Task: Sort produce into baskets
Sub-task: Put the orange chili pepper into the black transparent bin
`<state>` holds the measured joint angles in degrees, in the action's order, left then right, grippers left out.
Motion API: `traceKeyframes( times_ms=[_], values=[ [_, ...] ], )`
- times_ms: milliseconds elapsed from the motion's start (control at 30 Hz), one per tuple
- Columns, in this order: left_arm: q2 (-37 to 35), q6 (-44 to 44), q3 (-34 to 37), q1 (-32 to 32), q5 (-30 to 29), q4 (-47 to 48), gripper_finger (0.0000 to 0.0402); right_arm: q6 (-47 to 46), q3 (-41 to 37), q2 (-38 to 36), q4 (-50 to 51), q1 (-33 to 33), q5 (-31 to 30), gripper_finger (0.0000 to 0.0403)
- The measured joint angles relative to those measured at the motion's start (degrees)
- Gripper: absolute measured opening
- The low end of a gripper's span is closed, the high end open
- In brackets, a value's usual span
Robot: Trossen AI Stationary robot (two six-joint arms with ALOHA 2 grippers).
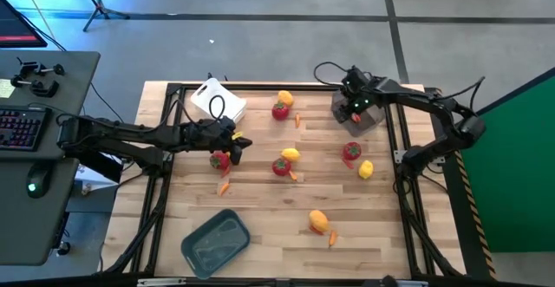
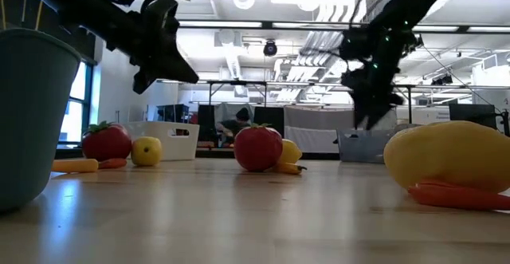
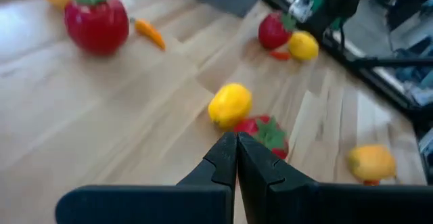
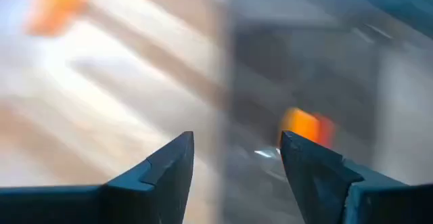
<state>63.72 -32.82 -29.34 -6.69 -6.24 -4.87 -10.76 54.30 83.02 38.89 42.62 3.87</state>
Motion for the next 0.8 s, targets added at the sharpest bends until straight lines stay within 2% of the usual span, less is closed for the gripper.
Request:
traceKeyframes(
  times_ms=[100, 267, 333, 500, 633, 700, 800],
  values=[
    [0.00, -0.18, 0.00, 0.70, 0.03, 2.87, 0.0000, -0.21, -0.16, 0.00, -5.67, -4.14, 6.92, 0.0159],
    [-0.02, -1.24, -0.45, 1.25, 1.09, 5.47, 0.0000, -2.54, -0.94, 0.02, -15.18, -11.69, 9.43, 0.0035],
    [-0.02, -0.19, -2.27, 1.77, 1.08, 8.02, 0.0000, -2.85, -0.92, 0.02, -18.45, -14.54, 9.98, 0.0010],
    [-0.04, 5.05, -9.33, 2.72, 0.76, 18.72, 0.0000, -7.06, -0.92, 0.02, -24.41, -20.83, 10.18, 0.0034],
    [-0.07, 6.09, -15.02, 4.05, 3.12, 28.39, 0.0000, -8.27, -0.92, 0.22, -29.37, -24.26, 11.62, 0.0036],
    [-0.07, 3.66, -16.83, 5.61, 5.11, 33.10, 0.0000, -8.25, -0.92, 0.22, -30.45, -24.55, 15.21, 0.0036],
    [-0.09, -3.85, -17.76, 9.87, 5.99, 38.94, 0.0000, -10.48, -0.92, 0.24, -30.45, -24.83, 15.82, 0.0037]
  ],
)
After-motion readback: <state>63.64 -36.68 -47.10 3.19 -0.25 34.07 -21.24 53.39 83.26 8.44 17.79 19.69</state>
